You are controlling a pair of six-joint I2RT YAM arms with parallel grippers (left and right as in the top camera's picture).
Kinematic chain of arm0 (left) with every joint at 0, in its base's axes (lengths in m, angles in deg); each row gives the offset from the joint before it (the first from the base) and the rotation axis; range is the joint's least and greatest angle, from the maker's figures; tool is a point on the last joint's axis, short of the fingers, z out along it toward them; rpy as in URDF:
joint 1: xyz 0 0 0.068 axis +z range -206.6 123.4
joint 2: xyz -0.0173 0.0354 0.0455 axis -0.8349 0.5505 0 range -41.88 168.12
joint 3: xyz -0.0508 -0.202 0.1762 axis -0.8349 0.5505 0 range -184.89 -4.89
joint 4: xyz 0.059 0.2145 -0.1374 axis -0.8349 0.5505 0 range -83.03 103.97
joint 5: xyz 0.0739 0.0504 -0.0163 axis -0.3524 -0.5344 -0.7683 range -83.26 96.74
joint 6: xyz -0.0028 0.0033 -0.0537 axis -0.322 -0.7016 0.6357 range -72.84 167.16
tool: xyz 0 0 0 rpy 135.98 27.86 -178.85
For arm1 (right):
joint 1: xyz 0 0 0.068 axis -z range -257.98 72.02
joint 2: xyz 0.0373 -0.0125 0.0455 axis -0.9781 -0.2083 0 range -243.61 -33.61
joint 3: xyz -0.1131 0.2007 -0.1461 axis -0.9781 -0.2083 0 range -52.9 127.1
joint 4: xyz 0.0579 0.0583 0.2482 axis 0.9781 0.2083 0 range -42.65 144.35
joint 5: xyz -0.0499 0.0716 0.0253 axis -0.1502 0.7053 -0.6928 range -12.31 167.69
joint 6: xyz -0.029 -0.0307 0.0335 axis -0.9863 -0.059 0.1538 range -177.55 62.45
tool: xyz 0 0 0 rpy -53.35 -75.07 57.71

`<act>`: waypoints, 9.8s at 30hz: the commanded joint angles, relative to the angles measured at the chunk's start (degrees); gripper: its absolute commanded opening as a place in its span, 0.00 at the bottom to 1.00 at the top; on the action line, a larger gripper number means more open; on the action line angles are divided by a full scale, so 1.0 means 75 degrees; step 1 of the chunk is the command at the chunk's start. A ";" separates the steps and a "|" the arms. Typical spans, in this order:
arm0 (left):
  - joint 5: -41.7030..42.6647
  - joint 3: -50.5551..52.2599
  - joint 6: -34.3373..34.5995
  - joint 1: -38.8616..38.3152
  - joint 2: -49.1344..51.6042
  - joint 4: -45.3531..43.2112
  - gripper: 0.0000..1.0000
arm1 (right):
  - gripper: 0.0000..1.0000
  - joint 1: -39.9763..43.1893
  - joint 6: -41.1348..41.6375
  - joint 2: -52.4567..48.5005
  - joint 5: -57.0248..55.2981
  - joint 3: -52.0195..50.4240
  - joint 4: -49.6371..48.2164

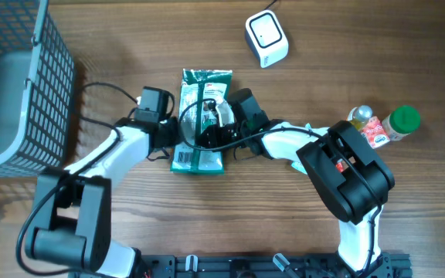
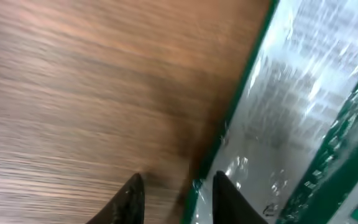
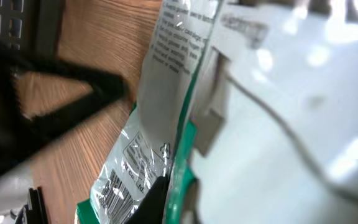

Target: Scan the item barcode

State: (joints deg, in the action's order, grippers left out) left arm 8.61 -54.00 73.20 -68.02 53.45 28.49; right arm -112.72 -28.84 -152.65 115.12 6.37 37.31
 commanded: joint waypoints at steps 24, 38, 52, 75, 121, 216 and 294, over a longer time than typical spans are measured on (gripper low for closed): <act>-0.0662 -0.0356 -0.0041 0.0933 -0.1317 0.0073 1.00 | 0.04 0.0251 -0.1341 0.0399 -0.0484 0.0685 0.1241; -0.0662 -0.0356 -0.0044 0.0933 -0.1317 0.0073 1.00 | 0.04 0.0490 -0.8839 0.1218 -0.5211 0.6006 0.8918; -0.0662 -0.0356 -0.0044 0.0933 -0.1317 0.0073 1.00 | 0.04 0.0539 -1.2132 0.1017 -0.8553 0.5881 0.5651; -0.0662 -0.0356 -0.0044 0.0933 -0.1317 0.0073 1.00 | 0.04 0.0627 -1.2683 -0.1361 -1.0649 0.5881 0.1090; -0.0662 -0.0356 -0.0044 0.0933 -0.1317 0.0073 1.00 | 0.04 0.1029 -1.0048 -0.1714 -0.7699 0.5791 0.2841; -0.0659 -0.0289 -0.0041 0.0953 -1.0214 0.1148 1.00 | 1.00 0.1014 -0.2684 0.0286 -0.3273 0.3681 0.4800; 0.1003 0.6505 -0.3442 0.1609 -1.2683 -0.2396 1.00 | 1.00 0.1014 -0.2681 0.0286 -0.3273 0.3681 0.4797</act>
State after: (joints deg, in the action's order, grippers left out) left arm 15.65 -5.43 48.70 -56.42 -41.08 10.22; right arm -104.98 -49.63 -150.01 91.10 33.80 73.42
